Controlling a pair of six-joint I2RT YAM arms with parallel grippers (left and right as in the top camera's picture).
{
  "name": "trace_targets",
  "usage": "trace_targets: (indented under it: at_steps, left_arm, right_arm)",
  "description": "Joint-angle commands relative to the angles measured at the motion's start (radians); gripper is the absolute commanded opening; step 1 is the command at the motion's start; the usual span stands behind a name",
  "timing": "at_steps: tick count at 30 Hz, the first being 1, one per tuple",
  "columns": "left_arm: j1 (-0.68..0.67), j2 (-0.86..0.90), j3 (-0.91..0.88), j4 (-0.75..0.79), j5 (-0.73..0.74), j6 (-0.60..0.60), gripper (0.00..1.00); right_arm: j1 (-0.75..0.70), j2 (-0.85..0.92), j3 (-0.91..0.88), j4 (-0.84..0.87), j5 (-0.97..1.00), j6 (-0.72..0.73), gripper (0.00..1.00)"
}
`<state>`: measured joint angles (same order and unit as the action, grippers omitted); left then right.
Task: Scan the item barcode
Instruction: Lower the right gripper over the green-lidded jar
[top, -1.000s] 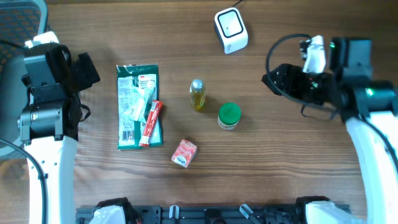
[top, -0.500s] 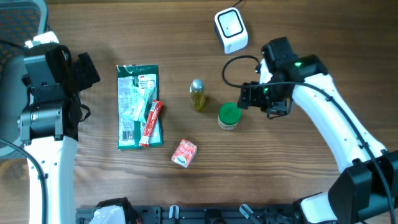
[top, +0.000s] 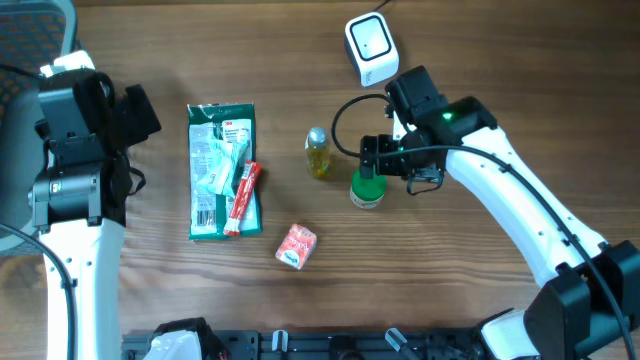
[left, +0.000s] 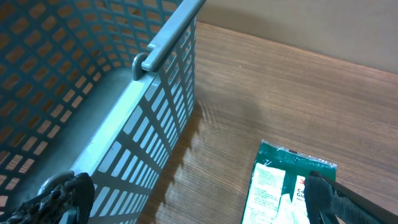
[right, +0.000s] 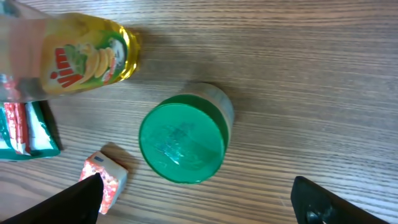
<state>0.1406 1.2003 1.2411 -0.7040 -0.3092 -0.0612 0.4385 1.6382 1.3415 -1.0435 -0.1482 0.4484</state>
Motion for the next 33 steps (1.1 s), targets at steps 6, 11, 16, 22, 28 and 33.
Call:
trace_targets:
  at_steps: [6, 11, 16, 22, 28, 33]
  left_arm:
    - [0.006, 0.000, 0.004, 0.003, 0.005, 0.002, 1.00]
    - [0.006, 0.000, 0.004, 0.003, 0.005, 0.002, 1.00]
    - [0.006, 0.000, 0.004, 0.003, 0.005, 0.002, 1.00]
    - [0.006, 0.000, 0.004, 0.003, 0.005, 0.002, 1.00]
    - [0.006, 0.000, 0.004, 0.003, 0.005, 0.002, 1.00]
    - [0.006, 0.000, 0.004, 0.003, 0.005, 0.002, 1.00]
  right_arm:
    - [0.007, 0.008, 0.005, 0.006, 0.059, 0.024, 0.99]
    - [0.007, 0.009, -0.025, 0.011, 0.059, 0.052, 1.00]
    - [0.008, 0.010, -0.057, 0.033, 0.058, 0.051, 1.00]
    - [0.008, 0.010, -0.088, 0.064, 0.042, 0.049, 1.00]
    - [0.040, 0.010, -0.089, 0.095, 0.040, 0.050, 1.00]
    - [0.096, 0.018, -0.089, 0.128, 0.104, 0.169, 1.00]
